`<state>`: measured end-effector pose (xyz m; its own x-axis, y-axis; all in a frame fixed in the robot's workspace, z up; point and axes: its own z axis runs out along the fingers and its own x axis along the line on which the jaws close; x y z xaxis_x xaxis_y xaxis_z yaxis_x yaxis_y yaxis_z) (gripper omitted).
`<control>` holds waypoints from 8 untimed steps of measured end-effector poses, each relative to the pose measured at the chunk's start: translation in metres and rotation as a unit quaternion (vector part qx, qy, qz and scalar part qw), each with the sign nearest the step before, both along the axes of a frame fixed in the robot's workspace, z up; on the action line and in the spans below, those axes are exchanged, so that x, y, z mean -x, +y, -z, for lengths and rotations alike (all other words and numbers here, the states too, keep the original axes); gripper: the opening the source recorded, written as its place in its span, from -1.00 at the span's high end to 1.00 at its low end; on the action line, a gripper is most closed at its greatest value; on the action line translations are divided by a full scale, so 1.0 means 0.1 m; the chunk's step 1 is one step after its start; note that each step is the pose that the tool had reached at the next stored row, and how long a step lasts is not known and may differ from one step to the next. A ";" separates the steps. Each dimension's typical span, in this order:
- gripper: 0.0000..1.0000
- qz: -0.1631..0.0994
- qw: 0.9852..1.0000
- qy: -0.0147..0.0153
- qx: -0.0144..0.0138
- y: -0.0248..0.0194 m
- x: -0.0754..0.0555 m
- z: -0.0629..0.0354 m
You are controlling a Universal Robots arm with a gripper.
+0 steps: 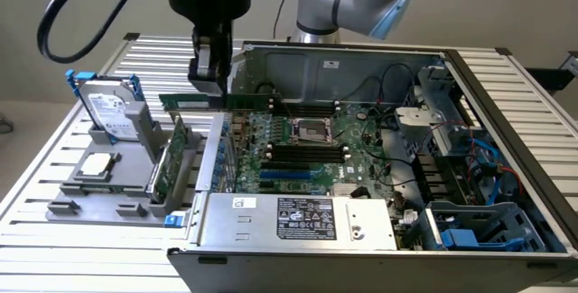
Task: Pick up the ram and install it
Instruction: 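Pick up the ram and move it above insertion slot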
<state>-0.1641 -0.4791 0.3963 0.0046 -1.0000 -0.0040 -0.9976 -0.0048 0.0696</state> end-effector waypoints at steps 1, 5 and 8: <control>0.72 0.000 1.000 0.000 0.000 0.008 -0.04 0.000; 0.72 0.000 1.000 0.000 0.000 0.039 -0.22 0.000; 0.72 0.000 1.000 0.000 0.000 0.067 -0.36 0.000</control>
